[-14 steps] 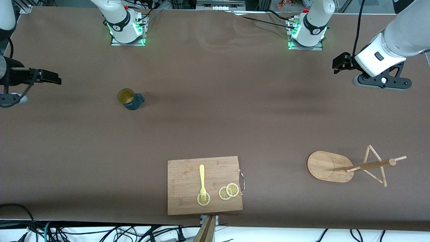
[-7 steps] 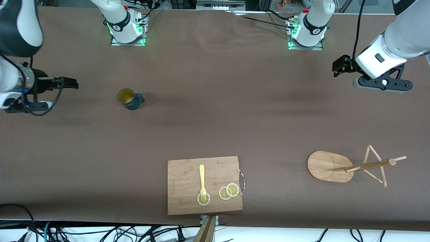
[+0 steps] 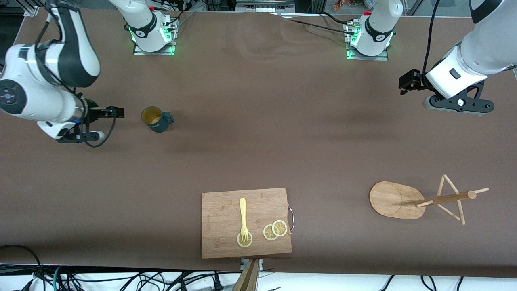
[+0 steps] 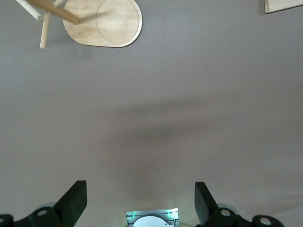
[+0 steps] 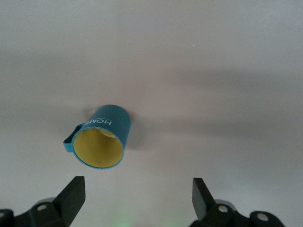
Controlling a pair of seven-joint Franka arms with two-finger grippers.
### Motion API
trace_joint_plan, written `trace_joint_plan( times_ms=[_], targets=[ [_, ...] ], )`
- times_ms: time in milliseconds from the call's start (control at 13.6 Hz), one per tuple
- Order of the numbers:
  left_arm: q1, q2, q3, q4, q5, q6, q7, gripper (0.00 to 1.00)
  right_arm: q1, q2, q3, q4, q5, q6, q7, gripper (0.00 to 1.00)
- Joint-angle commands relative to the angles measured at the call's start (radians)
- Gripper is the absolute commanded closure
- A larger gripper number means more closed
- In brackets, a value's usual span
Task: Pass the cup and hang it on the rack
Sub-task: 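Reach the right gripper toward the teal mug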
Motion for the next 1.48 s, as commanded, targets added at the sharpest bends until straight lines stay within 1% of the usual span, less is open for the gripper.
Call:
trace_joint_plan(
  times_ms=[0, 295, 590, 738, 1107, 1255, 1402],
  targets=[
    [-0.002, -0.008, -0.001, -0.001, 0.021, 0.011, 0.011, 0.00, -0.004, -0.069, 0.019, -0.131, 0.015, 0.101, 0.034, 0.00],
    [-0.002, -0.008, -0.001, -0.001, 0.021, 0.011, 0.011, 0.00, -0.004, -0.087, 0.019, -0.269, 0.017, 0.251, 0.035, 0.00],
    [-0.002, -0.008, -0.001, -0.001, 0.021, 0.011, 0.011, 0.00, -0.004, -0.075, 0.021, -0.347, 0.032, 0.374, 0.037, 0.00],
    [-0.002, -0.008, -0.001, -0.001, 0.021, 0.011, 0.011, 0.00, -0.004, -0.058, 0.022, -0.393, 0.035, 0.460, 0.079, 0.00],
    [-0.002, -0.006, -0.001, -0.001, 0.021, 0.011, 0.011, 0.00, -0.002, -0.018, 0.045, -0.459, 0.035, 0.586, 0.135, 0.00],
    [-0.002, -0.008, -0.001, -0.001, 0.021, 0.011, 0.011, 0.00, -0.004, -0.013, 0.065, -0.471, 0.035, 0.604, 0.167, 0.01],
    [-0.002, -0.008, -0.001, -0.001, 0.021, 0.011, 0.011, 0.00, -0.004, -0.010, 0.067, -0.470, 0.035, 0.604, 0.170, 0.02]
  ],
)
